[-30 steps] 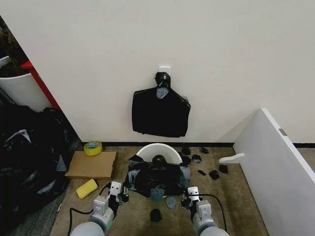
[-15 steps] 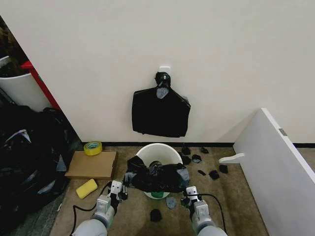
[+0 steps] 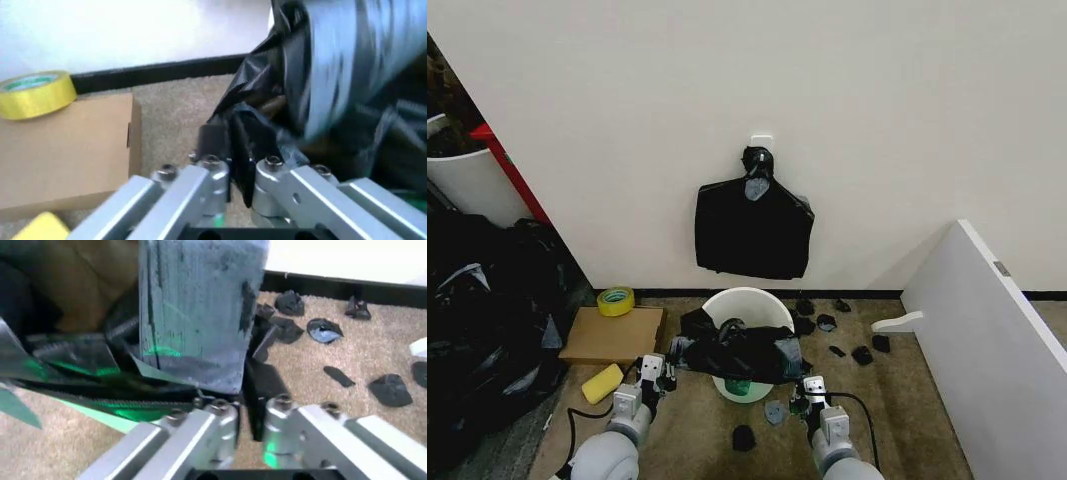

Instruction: Place the garbage bag over the trash bin.

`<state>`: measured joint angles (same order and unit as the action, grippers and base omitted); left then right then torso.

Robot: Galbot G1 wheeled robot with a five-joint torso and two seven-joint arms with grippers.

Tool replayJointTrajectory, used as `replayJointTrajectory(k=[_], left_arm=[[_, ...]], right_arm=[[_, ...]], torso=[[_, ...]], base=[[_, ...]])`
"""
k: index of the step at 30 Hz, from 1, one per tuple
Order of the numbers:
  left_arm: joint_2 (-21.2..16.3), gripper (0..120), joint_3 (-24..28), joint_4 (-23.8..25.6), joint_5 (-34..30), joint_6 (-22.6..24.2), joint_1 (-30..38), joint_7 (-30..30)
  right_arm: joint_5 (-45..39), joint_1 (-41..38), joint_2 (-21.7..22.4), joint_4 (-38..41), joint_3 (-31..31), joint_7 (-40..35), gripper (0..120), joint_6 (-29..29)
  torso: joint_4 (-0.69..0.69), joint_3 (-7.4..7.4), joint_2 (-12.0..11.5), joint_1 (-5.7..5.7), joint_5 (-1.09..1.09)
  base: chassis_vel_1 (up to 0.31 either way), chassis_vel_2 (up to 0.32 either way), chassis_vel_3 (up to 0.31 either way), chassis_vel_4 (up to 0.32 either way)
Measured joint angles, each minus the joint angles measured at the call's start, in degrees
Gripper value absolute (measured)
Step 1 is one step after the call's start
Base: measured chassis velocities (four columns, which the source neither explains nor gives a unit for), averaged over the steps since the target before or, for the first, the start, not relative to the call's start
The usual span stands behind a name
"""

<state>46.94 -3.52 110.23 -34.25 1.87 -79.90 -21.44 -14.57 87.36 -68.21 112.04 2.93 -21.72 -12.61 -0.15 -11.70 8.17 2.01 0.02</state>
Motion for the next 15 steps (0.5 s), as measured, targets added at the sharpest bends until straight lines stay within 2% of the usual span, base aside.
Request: replayJointTrajectory(k=[4,5,9,12,13,15], left_arm=[[-1.08,19,-0.70,1.03,0.27,0.30,-0.45,0.56],[-1.85,26,-1.23,1.60,0.47,0.70,-0.75,0.80],[-3.52,41,-1.97,2.44,1.08,1.12,-1.49,1.31],[-3.81,44,-2.02,2.55,1.29,1.12,-1.68,1.41],[-4.75,54,-2.08,3.07,1.99,0.94,-2.38,2.00],[-5.49,61,-2.12,3.51,2.62,0.26,-3.05,2.59]], right_arm=[[1.06,1.72,0.68,1.29,0.36,1.17,15,1.01],[2.00,2.97,1.08,2.14,0.73,1.87,23,1.67],[4.03,5.80,1.90,3.77,1.92,3.73,36,2.97],[4.42,6.44,2.09,4.03,2.21,4.15,41,3.37],[5.70,8.53,2.68,4.70,3.14,5.64,51,4.65],[7.03,10.36,3.12,5.20,3.99,6.86,57,6.03]], torso=[[0.00,0.00,0.00,0.00,0.01],[0.00,0.00,0.00,0.00,0.01],[-0.01,0.00,0.00,0.00,0.00],[-0.01,0.00,0.00,0.00,0.00],[0.00,0.00,0.00,0.00,0.01],[-0.01,0.00,0.00,0.00,0.01]], base=[[0.000,0.000,0.000,0.000],[0.000,0.000,0.000,0.000],[0.000,0.000,0.000,0.000],[0.000,0.000,0.000,0.000],[0.000,0.000,0.000,0.000],[0.000,0.000,0.000,0.000]])
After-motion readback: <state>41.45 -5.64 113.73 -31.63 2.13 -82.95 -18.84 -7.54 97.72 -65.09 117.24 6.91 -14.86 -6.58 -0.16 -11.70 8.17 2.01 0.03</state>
